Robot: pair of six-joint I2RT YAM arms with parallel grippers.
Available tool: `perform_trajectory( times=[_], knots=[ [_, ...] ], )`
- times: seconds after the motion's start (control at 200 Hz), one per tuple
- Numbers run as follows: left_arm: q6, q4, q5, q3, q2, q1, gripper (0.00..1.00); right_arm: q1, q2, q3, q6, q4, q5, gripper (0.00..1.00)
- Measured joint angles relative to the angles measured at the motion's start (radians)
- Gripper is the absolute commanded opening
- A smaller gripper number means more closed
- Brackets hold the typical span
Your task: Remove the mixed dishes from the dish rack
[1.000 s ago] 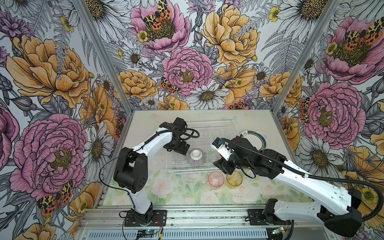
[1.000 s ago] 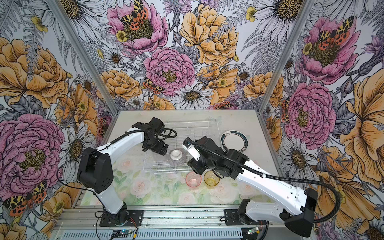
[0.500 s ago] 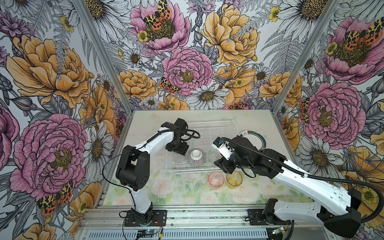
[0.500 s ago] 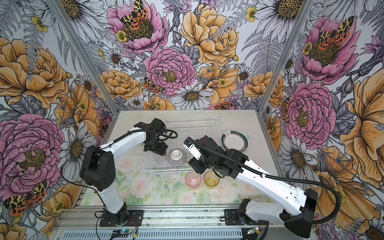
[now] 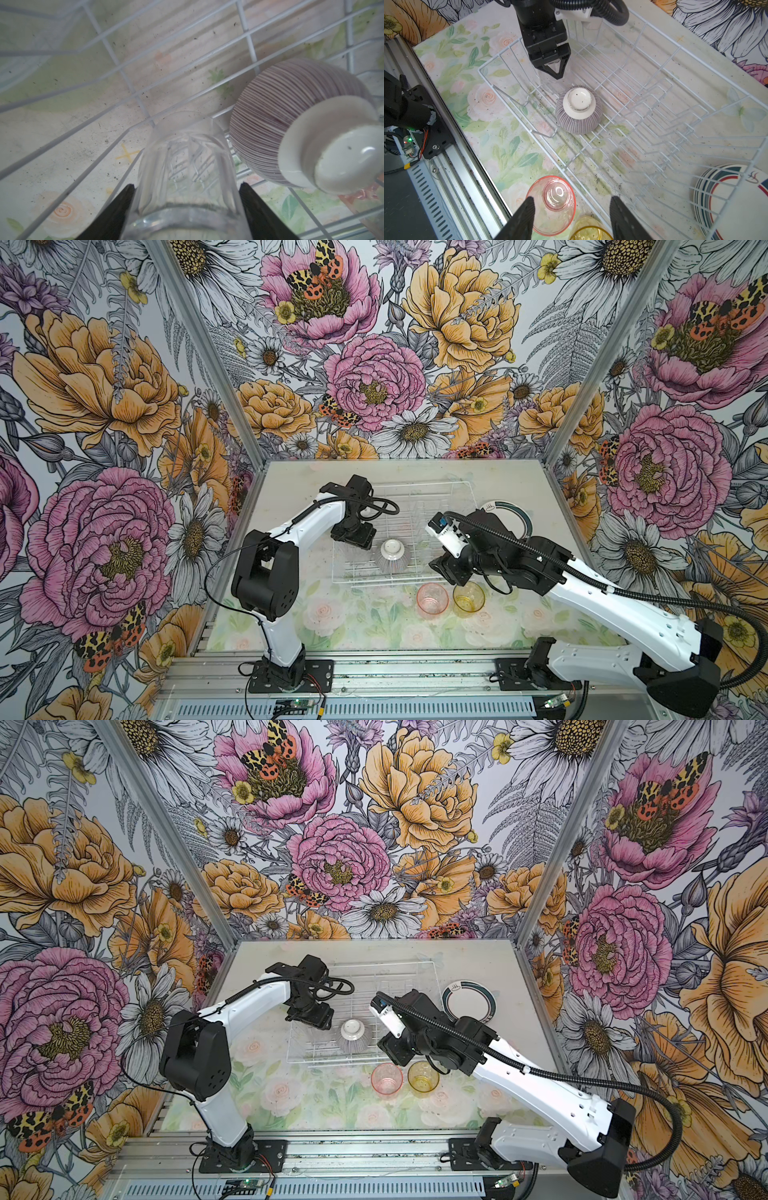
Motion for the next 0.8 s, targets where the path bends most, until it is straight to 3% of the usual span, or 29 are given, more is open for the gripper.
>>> perform_trajectory(
  times=[0.21, 0.475, 0.801],
  knots=[
    [0.005, 0.0, 0.043, 0.0, -0.023, 0.029, 0.61, -0.035, 0.0, -0.021, 0.009, 0.042, -0.07, 0.6],
    [0.022, 0.001, 0.127, 0.0, -0.15, 0.081, 0.61, -0.076, -0.005, -0.046, 0.036, 0.116, -0.215, 0.59],
    [0.025, 0.056, 0.36, 0.0, -0.263, 0.12, 0.61, -0.193, -0.042, -0.15, 0.141, 0.325, -0.491, 0.56]
  ],
)
